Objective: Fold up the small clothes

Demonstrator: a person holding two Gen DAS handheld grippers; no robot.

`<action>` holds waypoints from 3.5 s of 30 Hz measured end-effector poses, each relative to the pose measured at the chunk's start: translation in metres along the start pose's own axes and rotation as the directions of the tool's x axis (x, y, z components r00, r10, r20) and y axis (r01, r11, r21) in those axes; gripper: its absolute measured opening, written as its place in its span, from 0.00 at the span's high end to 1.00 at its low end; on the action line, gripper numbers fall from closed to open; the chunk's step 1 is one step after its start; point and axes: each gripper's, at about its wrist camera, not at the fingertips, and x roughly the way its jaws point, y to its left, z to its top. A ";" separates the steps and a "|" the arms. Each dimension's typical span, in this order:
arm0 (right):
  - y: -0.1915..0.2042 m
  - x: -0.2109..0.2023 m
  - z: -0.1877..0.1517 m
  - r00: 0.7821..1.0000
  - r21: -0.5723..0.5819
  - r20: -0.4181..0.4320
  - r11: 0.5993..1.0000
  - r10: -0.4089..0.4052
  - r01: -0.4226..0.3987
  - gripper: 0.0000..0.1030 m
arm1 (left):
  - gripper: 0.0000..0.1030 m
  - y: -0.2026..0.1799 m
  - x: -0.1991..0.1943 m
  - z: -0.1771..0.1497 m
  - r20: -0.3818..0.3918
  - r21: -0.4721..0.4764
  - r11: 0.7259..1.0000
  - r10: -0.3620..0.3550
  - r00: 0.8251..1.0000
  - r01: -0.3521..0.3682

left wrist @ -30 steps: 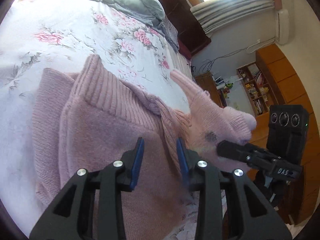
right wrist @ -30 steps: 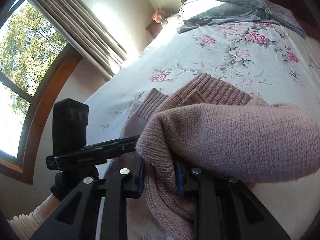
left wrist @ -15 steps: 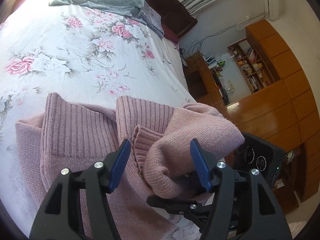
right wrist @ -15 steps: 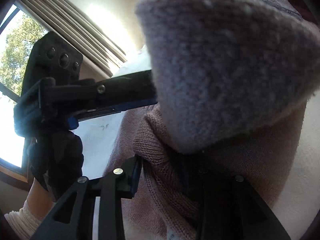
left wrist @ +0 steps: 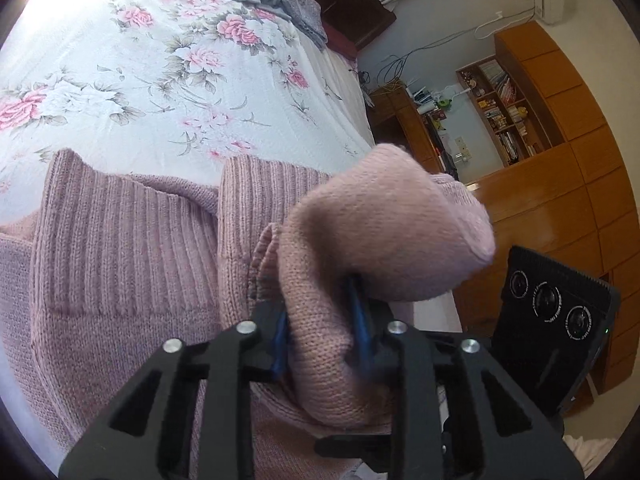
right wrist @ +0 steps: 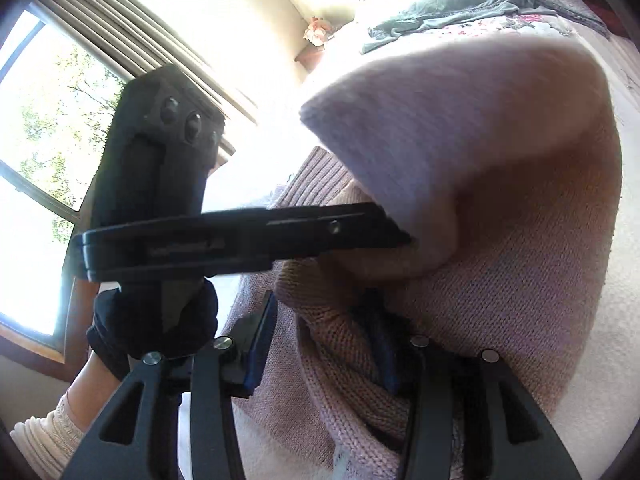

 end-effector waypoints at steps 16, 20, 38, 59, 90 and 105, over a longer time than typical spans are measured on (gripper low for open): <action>0.042 -0.040 -0.062 0.976 -0.220 0.069 0.951 -0.205 0.216 0.19 | 0.87 0.026 -0.009 -0.016 0.077 -0.133 0.990 -0.043 0.996 0.053; 0.059 -0.010 -0.062 0.951 -0.281 0.076 0.909 -0.299 0.308 0.19 | 0.87 0.023 -0.009 -0.016 0.072 -0.135 0.990 -0.032 0.997 0.041; 0.016 -0.052 -0.026 0.992 -0.152 0.113 0.985 -0.062 0.079 0.88 | 0.33 0.012 -0.025 -0.025 0.032 -0.105 0.992 -0.073 0.997 0.076; 0.058 -0.042 -0.032 0.984 -0.201 0.137 0.976 0.117 -0.089 0.87 | 0.79 -0.004 -0.072 -0.007 0.246 -0.094 0.989 -0.088 0.965 0.114; 0.044 -0.074 -0.035 0.974 -0.142 0.191 0.978 -0.123 0.152 0.39 | 0.57 0.007 -0.152 -0.131 0.200 -0.131 0.983 0.154 0.968 -0.129; -0.005 -0.014 -0.019 0.978 -0.065 0.095 0.979 -0.186 0.192 0.28 | 0.89 0.036 -0.123 -0.195 0.155 -0.240 0.924 0.338 0.928 -0.296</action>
